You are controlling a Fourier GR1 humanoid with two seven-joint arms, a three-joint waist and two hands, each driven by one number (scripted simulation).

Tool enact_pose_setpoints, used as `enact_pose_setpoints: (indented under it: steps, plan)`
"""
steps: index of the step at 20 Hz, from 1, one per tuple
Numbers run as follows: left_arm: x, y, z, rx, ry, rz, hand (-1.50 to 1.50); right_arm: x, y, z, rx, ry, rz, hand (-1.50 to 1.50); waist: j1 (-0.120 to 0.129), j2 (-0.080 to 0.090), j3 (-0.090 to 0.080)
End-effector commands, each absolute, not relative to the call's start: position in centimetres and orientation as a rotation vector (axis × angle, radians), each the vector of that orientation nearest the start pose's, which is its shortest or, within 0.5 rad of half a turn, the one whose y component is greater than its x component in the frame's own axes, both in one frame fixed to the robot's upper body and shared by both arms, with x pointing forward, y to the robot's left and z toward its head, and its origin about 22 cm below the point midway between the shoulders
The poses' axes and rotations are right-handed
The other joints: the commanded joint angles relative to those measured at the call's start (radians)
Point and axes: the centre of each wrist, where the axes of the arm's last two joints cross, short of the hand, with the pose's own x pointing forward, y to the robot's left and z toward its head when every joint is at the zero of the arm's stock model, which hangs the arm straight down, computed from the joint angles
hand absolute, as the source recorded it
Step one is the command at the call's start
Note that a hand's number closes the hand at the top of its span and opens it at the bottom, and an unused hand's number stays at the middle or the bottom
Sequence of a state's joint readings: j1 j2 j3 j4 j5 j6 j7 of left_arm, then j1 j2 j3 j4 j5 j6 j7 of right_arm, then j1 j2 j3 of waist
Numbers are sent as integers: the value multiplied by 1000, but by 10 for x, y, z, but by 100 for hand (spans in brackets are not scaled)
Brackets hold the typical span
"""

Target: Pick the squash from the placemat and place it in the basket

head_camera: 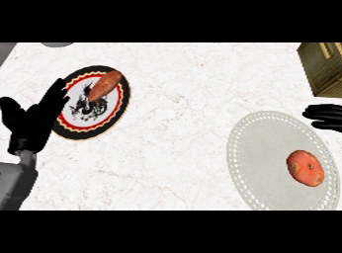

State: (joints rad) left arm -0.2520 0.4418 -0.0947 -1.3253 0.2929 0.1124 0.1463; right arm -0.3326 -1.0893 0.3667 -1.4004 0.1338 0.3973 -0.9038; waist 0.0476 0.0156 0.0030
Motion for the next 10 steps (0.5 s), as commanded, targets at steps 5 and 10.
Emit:
enact_pose_setpoints:
  steps: [5, 10]
  plan:
    - [295, 306, 33, 168, -1379, -93, 0, 306, -382, 98, 376, -1687, 1687, -150, -11, -8, -1]
    - [295, 309, 28, 150, -1390, -94, 0, 319, -373, 77, 337, -1616, 1791, -150, -21, -9, -2]
